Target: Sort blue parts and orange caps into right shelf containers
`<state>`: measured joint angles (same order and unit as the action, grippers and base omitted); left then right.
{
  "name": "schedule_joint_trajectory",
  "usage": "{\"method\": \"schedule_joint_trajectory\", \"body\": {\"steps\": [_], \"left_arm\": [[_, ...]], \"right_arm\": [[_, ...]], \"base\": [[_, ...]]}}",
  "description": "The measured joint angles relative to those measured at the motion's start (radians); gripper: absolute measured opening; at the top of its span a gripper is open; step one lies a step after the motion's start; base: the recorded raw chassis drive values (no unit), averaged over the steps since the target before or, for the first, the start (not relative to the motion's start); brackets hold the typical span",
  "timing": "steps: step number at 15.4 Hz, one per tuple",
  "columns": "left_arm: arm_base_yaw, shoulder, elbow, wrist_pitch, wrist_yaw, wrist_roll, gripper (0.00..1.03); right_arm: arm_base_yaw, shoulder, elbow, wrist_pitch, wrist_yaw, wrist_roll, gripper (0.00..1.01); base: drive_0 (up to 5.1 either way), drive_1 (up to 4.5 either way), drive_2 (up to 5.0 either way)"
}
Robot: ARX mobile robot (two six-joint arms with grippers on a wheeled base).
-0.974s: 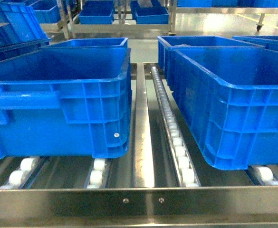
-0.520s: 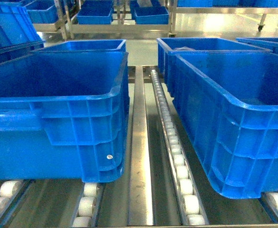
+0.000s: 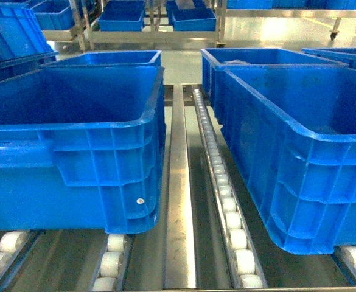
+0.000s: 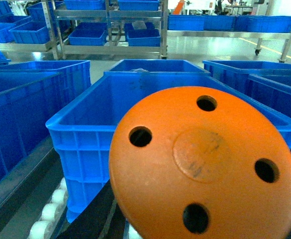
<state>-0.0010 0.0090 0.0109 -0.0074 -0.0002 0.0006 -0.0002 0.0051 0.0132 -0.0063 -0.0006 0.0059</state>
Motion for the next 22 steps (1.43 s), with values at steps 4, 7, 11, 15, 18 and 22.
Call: {"method": "schedule_joint_trajectory", "body": {"steps": [4, 7, 11, 15, 18, 22], "left_arm": [[0.000, 0.000, 0.000, 0.000, 0.000, 0.000, 0.42], [0.000, 0.000, 0.000, 0.000, 0.000, 0.000, 0.42], [0.000, 0.000, 0.000, 0.000, 0.000, 0.000, 0.42], [0.000, 0.000, 0.000, 0.000, 0.000, 0.000, 0.42], [0.000, 0.000, 0.000, 0.000, 0.000, 0.000, 0.42], [0.000, 0.000, 0.000, 0.000, 0.000, 0.000, 0.42]], "right_arm": [[0.000, 0.000, 0.000, 0.000, 0.000, 0.000, 0.45], [0.000, 0.000, 0.000, 0.000, 0.000, 0.000, 0.45], [0.000, 0.000, 0.000, 0.000, 0.000, 0.000, 0.45], [0.000, 0.000, 0.000, 0.000, 0.000, 0.000, 0.45], [0.000, 0.000, 0.000, 0.000, 0.000, 0.000, 0.45], [0.000, 0.000, 0.000, 0.000, 0.000, 0.000, 0.45]], "base": [[0.0, 0.00, 0.0], [0.0, 0.00, 0.0], [0.0, 0.00, 0.0], [0.0, 0.00, 0.0], [0.0, 0.00, 0.0], [0.0, 0.00, 0.0]]}}
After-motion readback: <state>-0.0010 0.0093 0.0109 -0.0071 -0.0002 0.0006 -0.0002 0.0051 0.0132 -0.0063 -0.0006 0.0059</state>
